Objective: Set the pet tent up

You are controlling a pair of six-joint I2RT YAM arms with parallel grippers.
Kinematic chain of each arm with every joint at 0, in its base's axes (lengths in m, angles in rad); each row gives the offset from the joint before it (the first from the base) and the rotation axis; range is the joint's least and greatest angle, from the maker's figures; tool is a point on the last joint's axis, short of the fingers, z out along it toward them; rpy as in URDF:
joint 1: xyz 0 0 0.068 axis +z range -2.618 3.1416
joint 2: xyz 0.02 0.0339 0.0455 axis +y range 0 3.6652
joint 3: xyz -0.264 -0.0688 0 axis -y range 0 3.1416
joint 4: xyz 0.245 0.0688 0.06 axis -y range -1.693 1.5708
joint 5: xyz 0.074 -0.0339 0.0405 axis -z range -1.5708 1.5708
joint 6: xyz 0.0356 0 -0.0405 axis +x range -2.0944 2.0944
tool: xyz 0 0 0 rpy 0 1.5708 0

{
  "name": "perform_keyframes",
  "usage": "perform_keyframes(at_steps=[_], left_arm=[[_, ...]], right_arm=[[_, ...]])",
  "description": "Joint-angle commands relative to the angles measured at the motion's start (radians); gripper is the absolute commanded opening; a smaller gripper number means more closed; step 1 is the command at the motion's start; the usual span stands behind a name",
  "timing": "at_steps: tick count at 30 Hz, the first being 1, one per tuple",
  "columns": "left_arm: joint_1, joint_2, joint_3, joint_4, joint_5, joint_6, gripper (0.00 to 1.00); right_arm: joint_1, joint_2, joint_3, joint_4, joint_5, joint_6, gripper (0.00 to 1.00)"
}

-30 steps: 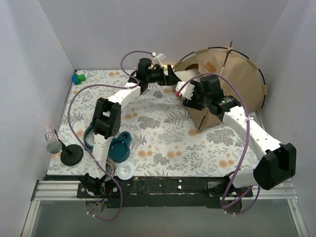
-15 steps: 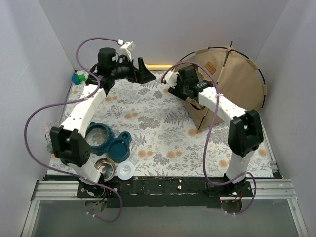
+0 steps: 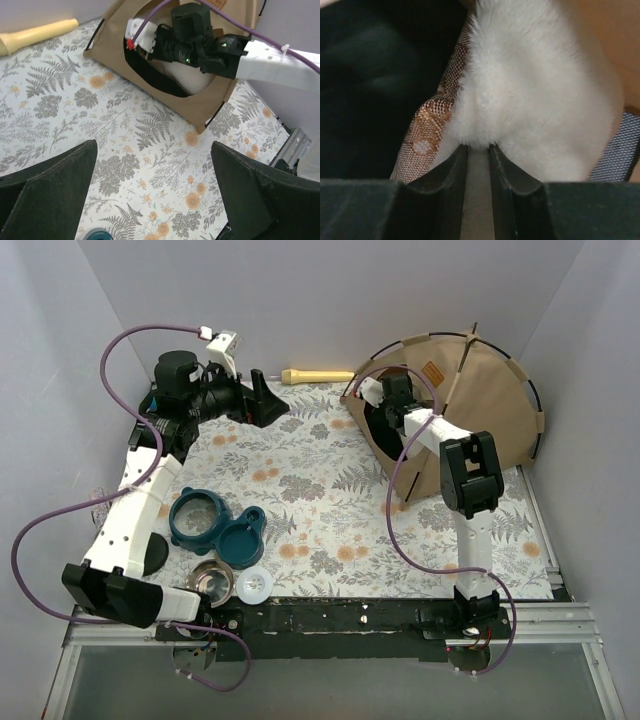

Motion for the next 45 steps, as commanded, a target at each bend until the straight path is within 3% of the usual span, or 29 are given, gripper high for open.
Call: perform_keyframes(at_steps=[1,7,13,16,21,27,30,32,36,42,45], left_arm=[[-0.001,0.009,-0.002,-0.045,-0.040,0.019,0.98],[-0.001,0.009,0.043,-0.069,-0.027,0.028,0.98],[0.002,0.028,0.079,-0.184,-0.002,0.060,0.98],[0.000,0.025,0.090,-0.247,0.013,0.100,0.98],[0.002,-0.021,0.053,-0.267,-0.028,0.128,0.98],[0.002,-0.044,0.046,-0.296,-0.070,0.137,0.98],[0.004,-0.051,0.046,-0.309,-0.100,0.151,0.98],[0.002,-0.052,0.043,-0.321,-0.114,0.160,0.98],[0.004,-0.048,0.043,-0.355,-0.114,0.168,0.98],[0.008,-0.032,0.041,-0.408,-0.073,0.172,0.98],[0.008,-0.032,0.043,-0.413,-0.059,0.169,0.98]], right_arm=[[0.002,0.019,0.141,0.057,0.048,-0.046,0.38],[0.024,-0.226,0.071,-0.200,-0.230,0.054,0.62],[0.042,-0.421,0.004,-0.421,-0.450,0.103,0.70],[0.053,-0.422,-0.002,-0.461,-0.394,0.111,0.66],[0.059,-0.321,-0.003,-0.352,-0.161,0.111,0.65],[0.052,-0.143,0.044,-0.220,-0.012,0.028,0.80],[0.030,-0.052,0.086,-0.223,0.013,0.008,0.80],[0.015,-0.005,0.101,-0.249,0.008,-0.003,0.68],[0.002,-0.009,0.090,-0.361,-0.070,0.032,0.02],[0.027,-0.179,-0.054,-0.398,-0.339,0.065,0.01],[0.035,-0.195,-0.013,-0.476,-0.432,0.106,0.01]])
